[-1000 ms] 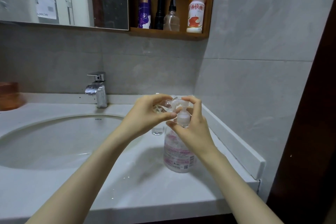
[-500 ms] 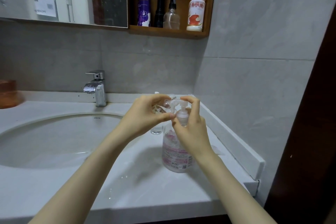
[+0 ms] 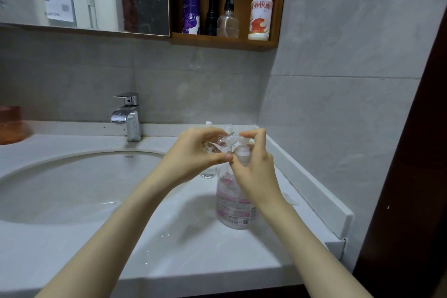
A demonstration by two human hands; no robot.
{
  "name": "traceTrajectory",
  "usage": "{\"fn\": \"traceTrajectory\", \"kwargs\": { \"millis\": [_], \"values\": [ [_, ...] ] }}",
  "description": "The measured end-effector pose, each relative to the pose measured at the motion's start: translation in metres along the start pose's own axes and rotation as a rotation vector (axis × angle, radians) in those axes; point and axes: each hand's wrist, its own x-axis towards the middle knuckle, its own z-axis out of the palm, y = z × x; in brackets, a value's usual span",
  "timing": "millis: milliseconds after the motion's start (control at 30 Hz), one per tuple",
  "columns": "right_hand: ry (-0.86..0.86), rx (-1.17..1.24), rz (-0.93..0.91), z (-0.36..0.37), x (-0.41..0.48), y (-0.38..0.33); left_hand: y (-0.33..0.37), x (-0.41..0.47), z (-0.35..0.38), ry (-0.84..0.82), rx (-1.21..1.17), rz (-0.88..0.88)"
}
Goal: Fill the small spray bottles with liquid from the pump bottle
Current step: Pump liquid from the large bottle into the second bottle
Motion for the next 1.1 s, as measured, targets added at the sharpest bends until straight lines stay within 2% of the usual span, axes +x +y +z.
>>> {"fn": "traceTrajectory", "kwargs": {
  "millis": [167, 433, 800, 1100],
  "values": [
    [-0.003, -0.056, -0.009, 0.0008, -0.0048, -0.0002, 0.0003, -0.0017, 0.0005, 0.012, 0.004, -0.005],
    [-0.021, -0.097, 0.008, -0.0025, -0.0072, -0.0057, 0.0052, -0.0036, 0.0025, -0.033, 0.136, 0.041],
    [0.038, -0.031, -0.037, 0.0012, -0.002, -0.0005, -0.0003, -0.0021, 0.0021, -0.032, 0.122, 0.057],
    [-0.02, -0.114, -0.028, -0.0003, -0.0068, -0.0042, 0.0049, -0.0007, -0.0005, -0.028, 0.119, 0.045]
  ]
}}
